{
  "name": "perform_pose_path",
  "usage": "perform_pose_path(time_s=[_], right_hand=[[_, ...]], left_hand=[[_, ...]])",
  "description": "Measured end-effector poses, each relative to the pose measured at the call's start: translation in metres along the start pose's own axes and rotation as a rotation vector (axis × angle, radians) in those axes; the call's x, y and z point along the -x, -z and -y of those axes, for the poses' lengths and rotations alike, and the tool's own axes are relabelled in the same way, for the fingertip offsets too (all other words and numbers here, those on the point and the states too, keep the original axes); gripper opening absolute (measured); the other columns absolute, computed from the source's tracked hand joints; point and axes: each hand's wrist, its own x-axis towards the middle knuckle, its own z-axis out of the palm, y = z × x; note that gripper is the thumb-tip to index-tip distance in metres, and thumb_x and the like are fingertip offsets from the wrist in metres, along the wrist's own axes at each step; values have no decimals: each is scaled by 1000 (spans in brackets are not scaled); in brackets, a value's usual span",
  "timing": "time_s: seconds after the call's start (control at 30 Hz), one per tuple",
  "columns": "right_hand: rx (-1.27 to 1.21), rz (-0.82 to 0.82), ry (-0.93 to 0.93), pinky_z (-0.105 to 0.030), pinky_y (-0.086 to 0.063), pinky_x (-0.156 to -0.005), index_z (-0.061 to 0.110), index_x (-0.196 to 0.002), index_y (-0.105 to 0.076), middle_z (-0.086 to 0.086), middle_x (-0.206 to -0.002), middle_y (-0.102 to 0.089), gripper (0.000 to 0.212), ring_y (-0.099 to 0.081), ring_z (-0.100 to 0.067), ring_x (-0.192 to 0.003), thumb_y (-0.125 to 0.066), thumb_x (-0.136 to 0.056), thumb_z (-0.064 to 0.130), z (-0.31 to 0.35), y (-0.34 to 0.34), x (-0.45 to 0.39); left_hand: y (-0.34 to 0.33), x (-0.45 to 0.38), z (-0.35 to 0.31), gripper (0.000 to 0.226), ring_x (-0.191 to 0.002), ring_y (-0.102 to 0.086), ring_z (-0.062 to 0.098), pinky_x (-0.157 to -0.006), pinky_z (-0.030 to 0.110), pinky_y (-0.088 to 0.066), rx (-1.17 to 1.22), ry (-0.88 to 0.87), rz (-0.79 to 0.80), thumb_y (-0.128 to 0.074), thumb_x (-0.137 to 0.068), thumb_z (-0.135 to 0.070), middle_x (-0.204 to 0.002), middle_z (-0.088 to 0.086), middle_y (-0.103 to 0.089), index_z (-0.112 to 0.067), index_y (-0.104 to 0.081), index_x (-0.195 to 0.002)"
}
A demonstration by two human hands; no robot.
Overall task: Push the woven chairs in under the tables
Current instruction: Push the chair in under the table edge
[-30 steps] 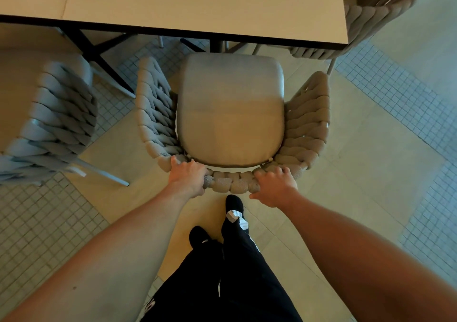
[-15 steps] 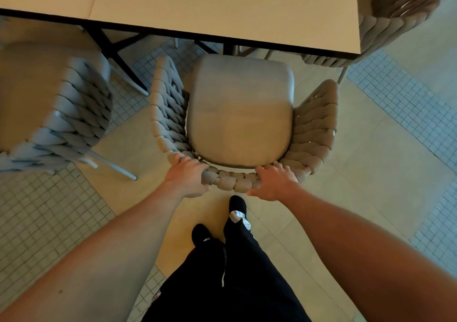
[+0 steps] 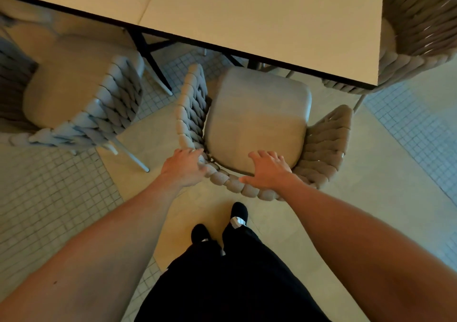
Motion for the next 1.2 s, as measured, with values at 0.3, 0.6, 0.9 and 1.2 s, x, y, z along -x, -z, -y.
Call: perform_pose_path(time_s=[0.3,0.6,0.9,1.2], right_hand=[[117,33,146,-53,-33,-114,22,-149,-40,-11,-151,-44,82,-38,-36,-139,-57,-87,72,27,23,-20],[291,47,373,-53,-37,-107,20,-140,-45,-12,-143,-49,77,-44,-38,-132,-55,-86,73,101,51,-42],[430,83,517,-55,-31,-116,20,-152,-35,-11,-153,-41,83,-36,-37,-141,-57,-89,70,204,61,-62],[523,77,590,-55,-31,-117,20,-155,-31,-11,-158,-36,86,-34,-37,-143,-56,-90,71,326,59,-82]], left_hand=[[6,23,34,63,-136,-40,32,-103,50,-44,89,148,-14,-46,-99,-50,-150,7,-43,-27,-28,-155],[2,63,83,65,-139,-39,32,-106,50,-43,259,350,-81,-48,-101,-45,-153,9,-40,-23,-26,-158],[2,101,163,67,-137,-42,34,-107,51,-43,354,489,-153,-49,-99,-49,-151,12,-43,-22,-27,-157],[8,133,265,73,-140,-39,33,-110,53,-40,446,567,-193,-50,-97,-55,-155,11,-39,-23,-25,-158]])
